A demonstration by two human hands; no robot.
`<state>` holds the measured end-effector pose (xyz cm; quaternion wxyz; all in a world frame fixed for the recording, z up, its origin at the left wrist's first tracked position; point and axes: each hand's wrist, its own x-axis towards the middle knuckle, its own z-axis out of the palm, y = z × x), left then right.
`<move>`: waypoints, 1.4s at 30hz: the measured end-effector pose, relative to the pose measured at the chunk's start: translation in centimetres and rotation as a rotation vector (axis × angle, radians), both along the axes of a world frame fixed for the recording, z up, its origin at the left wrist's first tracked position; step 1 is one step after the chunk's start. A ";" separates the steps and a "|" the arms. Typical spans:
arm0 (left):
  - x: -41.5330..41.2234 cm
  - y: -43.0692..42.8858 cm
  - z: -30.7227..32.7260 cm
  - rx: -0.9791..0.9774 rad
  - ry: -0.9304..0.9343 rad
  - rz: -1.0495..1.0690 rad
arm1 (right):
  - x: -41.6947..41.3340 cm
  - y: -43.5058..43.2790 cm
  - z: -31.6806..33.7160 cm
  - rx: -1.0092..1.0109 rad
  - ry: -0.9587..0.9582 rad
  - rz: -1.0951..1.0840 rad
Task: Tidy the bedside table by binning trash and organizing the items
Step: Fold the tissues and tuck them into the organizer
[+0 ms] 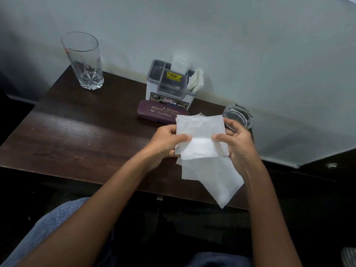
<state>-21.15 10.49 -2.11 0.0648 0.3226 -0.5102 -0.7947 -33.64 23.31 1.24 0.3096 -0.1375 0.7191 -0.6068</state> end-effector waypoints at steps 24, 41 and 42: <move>0.0 -0.1 0.0 0.018 0.018 0.016 | -0.5 0.5 0.2 0.033 0.030 -0.026; 0.3 -0.3 0.7 0.018 0.042 -0.083 | -0.7 0.8 -0.5 0.027 -0.008 -0.045; 0.3 -0.3 0.6 0.021 0.049 -0.087 | -0.8 0.8 -0.6 0.020 -0.011 -0.047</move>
